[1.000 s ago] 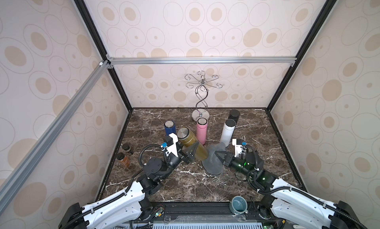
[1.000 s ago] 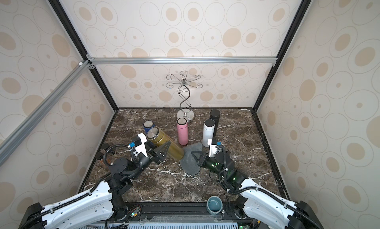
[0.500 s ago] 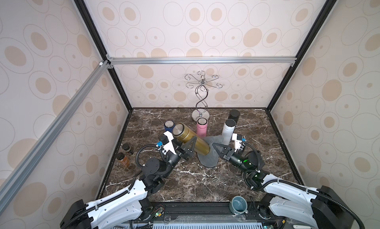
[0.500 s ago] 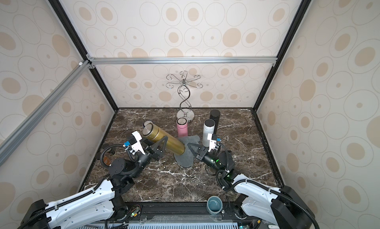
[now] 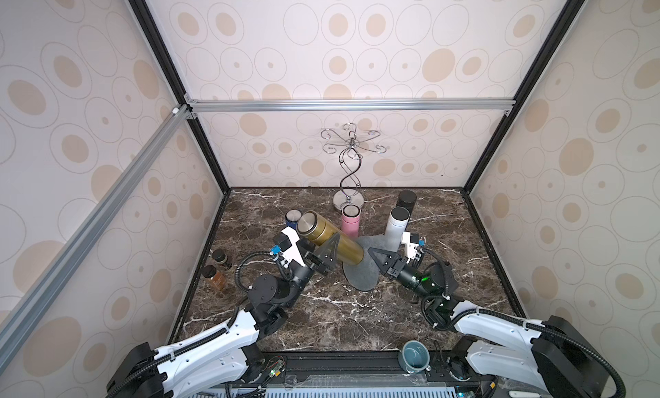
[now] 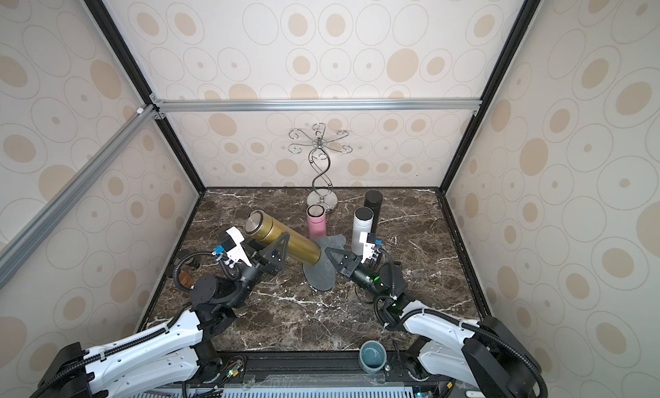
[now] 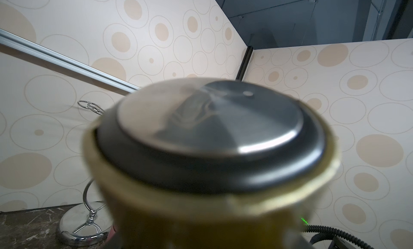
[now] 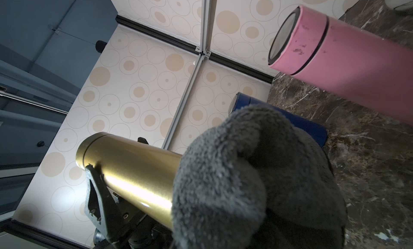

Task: Wipe the surface of the thermos
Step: Wipe the dirt from the surface of the thermos.

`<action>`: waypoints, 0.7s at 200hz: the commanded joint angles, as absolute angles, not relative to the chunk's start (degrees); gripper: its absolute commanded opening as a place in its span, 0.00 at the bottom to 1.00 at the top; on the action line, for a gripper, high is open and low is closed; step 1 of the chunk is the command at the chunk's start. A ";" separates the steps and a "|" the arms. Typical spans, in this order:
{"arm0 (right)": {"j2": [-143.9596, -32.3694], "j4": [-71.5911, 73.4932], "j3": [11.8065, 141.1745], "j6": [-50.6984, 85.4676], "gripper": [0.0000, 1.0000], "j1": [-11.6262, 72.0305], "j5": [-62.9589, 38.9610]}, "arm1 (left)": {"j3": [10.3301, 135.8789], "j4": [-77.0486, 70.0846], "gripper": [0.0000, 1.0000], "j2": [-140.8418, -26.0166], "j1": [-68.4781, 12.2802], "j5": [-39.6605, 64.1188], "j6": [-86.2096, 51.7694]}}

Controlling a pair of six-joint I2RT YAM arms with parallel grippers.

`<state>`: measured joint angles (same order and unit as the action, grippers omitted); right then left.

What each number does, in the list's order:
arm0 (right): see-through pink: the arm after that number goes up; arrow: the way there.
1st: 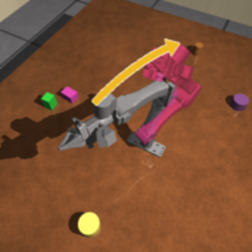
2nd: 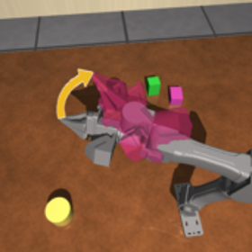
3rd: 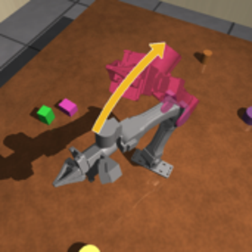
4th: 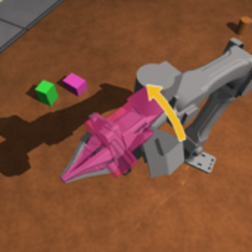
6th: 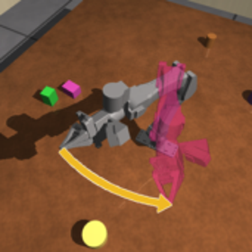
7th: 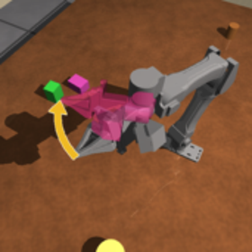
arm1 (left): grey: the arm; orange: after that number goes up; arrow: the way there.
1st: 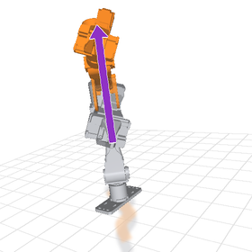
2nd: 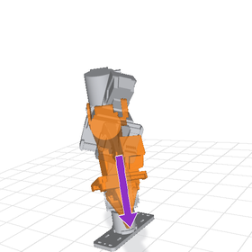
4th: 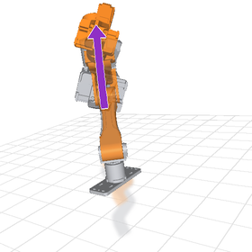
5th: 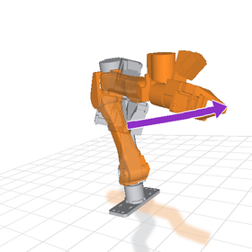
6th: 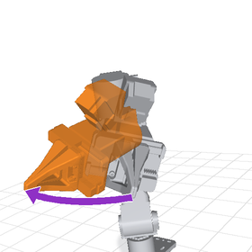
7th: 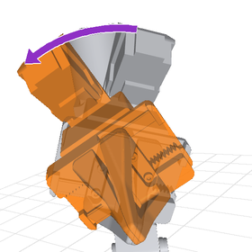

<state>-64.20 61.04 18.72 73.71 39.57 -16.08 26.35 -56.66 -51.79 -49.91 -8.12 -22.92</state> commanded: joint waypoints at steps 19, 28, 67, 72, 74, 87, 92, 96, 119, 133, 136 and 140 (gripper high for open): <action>-64.94 62.99 19.32 78.47 0.00 39.70 -17.31 | 28.15 -63.38 0.00 -50.41 -49.66 -8.66 -22.50; -65.80 64.10 19.55 78.75 0.00 39.67 -17.55 | 27.96 -63.74 0.00 -50.52 -49.66 -8.70 -22.66; -70.52 70.79 22.15 80.73 0.00 39.72 -22.24 | 28.04 -64.33 0.00 -51.50 -49.66 -8.70 -22.59; -70.92 71.23 22.52 80.64 0.00 39.70 -22.92 | 28.04 -64.44 0.00 -51.67 -49.63 -8.82 -22.59; -71.03 71.38 22.68 80.67 0.00 39.74 -23.04 | 28.04 -64.45 0.00 -51.74 -49.65 -8.86 -22.59; -71.60 71.78 22.94 80.62 0.00 39.78 -23.69 | 28.21 -64.34 0.00 -52.00 -49.66 -8.96 -22.42; -71.59 71.85 22.85 80.49 0.00 39.86 -23.73 | 28.21 -64.17 0.00 -52.06 -49.61 -8.96 -22.37; -71.51 71.88 22.81 80.28 0.00 39.85 -23.80 | 28.28 -64.09 0.00 -52.12 -49.66 -9.04 -22.26; -70.02 71.33 21.64 79.81 0.00 39.86 -23.49 | 27.95 -63.52 0.00 -52.05 -49.66 -9.90 -21.85; -69.23 71.09 21.39 79.87 0.00 39.90 -23.84 | 27.78 -63.20 0.00 -52.08 -49.66 -10.52 -21.38; -68.95 71.08 21.22 79.90 0.00 39.90 -23.78 | 27.71 -63.16 0.00 -52.06 -49.66 -10.61 -21.36; -68.68 71.01 21.10 79.98 0.00 39.90 -23.66 | 27.66 -63.14 0.00 -52.14 -49.64 -10.63 -21.29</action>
<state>-71.11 67.22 21.30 74.61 39.68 -22.13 26.35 -59.42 -52.47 -49.91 -9.34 -22.70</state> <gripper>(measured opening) 0.085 0.665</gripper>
